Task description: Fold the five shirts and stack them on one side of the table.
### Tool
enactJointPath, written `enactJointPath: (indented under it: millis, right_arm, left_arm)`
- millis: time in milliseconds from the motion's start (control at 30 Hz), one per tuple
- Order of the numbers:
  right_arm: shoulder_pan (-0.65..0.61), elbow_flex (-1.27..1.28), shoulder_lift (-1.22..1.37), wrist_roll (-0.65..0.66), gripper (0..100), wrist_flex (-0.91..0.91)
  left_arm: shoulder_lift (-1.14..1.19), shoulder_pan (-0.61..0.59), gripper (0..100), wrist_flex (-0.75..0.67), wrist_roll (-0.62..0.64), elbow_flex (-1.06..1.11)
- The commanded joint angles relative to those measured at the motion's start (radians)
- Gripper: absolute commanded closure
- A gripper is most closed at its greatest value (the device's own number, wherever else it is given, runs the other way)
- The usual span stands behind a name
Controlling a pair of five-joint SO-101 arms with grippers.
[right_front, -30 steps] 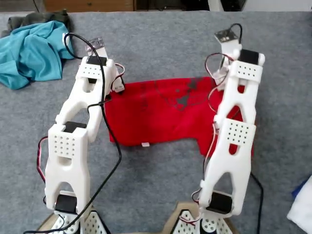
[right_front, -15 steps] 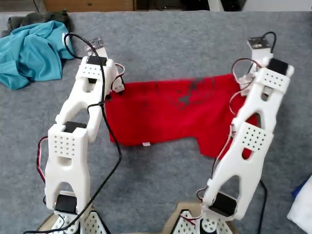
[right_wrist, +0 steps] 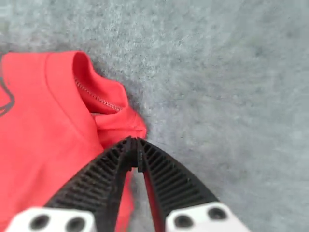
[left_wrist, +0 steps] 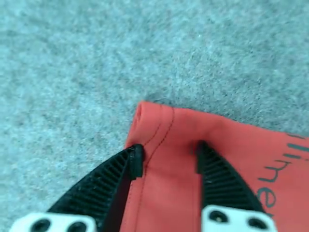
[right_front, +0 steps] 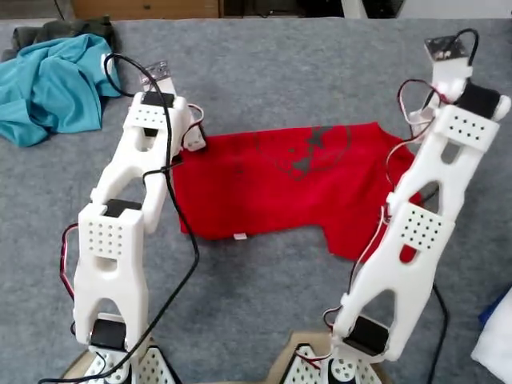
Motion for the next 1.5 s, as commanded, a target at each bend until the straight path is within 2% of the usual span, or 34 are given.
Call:
enactJointPath:
  millis: [0,233,367,467,600,833,1033,1267,1467]
  right_arm:
    - [0.002,0.079,-0.214,0.063,99.0,0.018]
    - [0.001,0.403,-0.487,0.267,99.0,0.018]
    - [-0.002,0.639,-0.653,0.446,99.0,0.017]
    - [-0.002,0.822,-0.786,0.582,99.0,0.015]
    - [-0.007,1.073,-0.963,0.715,99.0,0.012]
    - [-0.025,1.480,-1.218,0.907,98.9,-0.037]
    - [-0.028,1.827,-1.445,1.003,98.9,-0.153]
    - [-0.025,2.173,-1.715,1.023,98.5,-0.241]
    - [-0.022,2.399,-1.888,1.017,90.9,-0.347]
  left_arm:
    - [-0.013,-0.021,75,0.074,-0.032,-0.121]
    - [-0.004,-0.026,75,0.279,-0.143,-0.465]
    - [-0.004,0.008,75,0.436,-0.232,-0.631]
    - [-0.013,0.032,75,0.535,-0.272,-0.709]
    - [-0.053,0.064,75,0.537,-0.244,-0.697]
    - [-0.268,0.181,76,0.535,-0.262,-0.419]
    - [-0.527,0.184,76,0.534,-0.252,-0.146]
    - [-0.857,0.180,76,0.509,-0.252,0.226]
    - [-1.093,0.180,76,0.431,-0.253,0.516]
